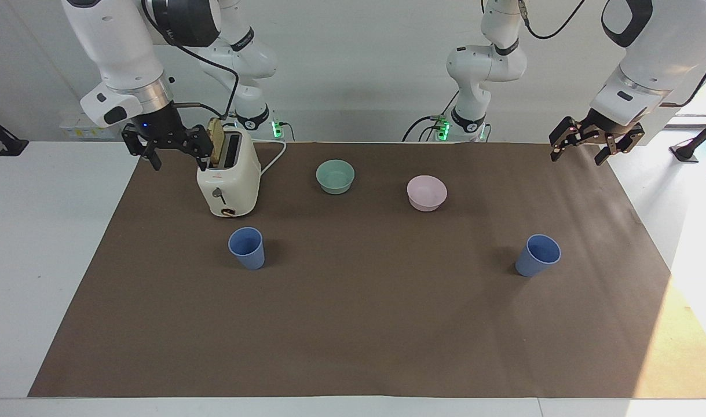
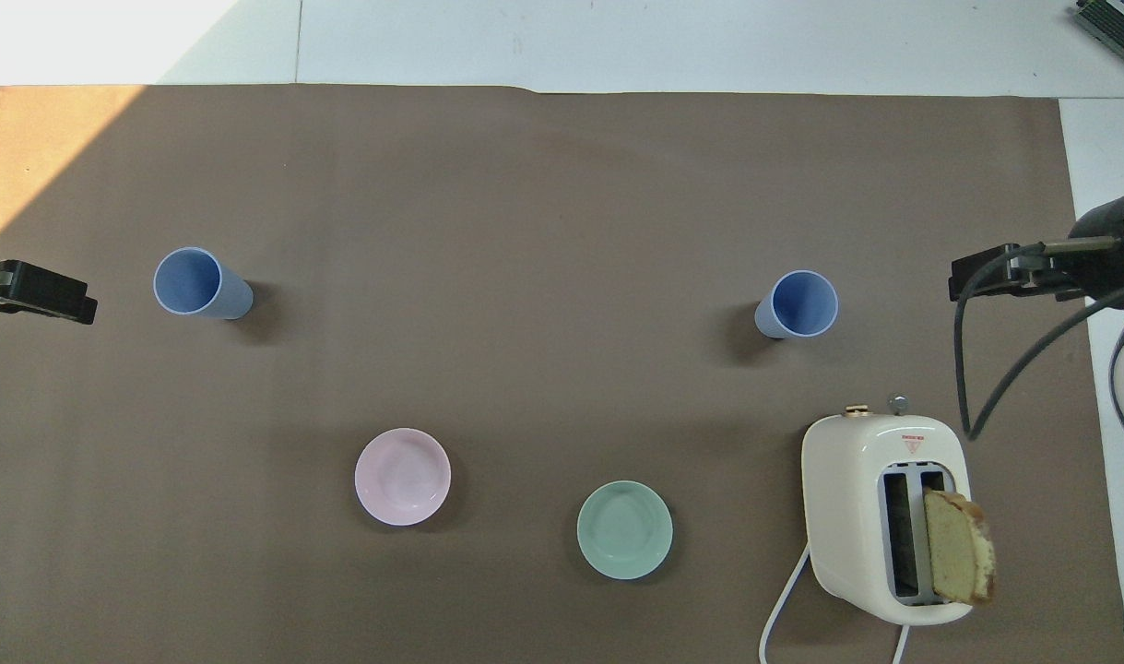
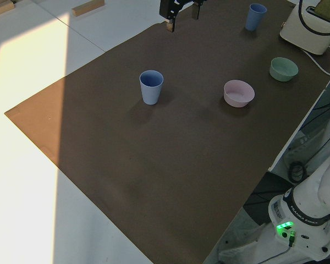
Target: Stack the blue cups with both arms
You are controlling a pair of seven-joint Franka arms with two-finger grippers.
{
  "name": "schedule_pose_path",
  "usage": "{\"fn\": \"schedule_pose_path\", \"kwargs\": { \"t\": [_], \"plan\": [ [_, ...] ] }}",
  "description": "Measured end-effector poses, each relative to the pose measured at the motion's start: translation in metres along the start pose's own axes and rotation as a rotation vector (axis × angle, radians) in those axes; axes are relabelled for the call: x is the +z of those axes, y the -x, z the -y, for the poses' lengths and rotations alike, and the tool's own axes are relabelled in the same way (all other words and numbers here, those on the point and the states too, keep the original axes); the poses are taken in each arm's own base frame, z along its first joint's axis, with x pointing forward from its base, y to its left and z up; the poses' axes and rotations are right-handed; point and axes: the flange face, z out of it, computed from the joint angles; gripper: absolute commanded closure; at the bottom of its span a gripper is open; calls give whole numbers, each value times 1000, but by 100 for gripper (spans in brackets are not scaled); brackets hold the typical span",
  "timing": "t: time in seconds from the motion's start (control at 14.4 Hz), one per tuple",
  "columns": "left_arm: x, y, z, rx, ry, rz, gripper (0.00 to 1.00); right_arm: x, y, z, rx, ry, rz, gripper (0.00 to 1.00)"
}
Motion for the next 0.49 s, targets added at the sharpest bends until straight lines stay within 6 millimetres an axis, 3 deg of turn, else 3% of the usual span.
{"fn": "schedule_pose_path", "kwargs": {
  "t": [0.28, 0.49],
  "plan": [
    [-2, -5, 4, -5, -7, -48, 0, 0, 0, 0, 0, 0, 0, 0],
    [14, -12, 7, -9, -10, -69, 0, 0, 0, 0, 0, 0, 0, 0]
  ]
}}
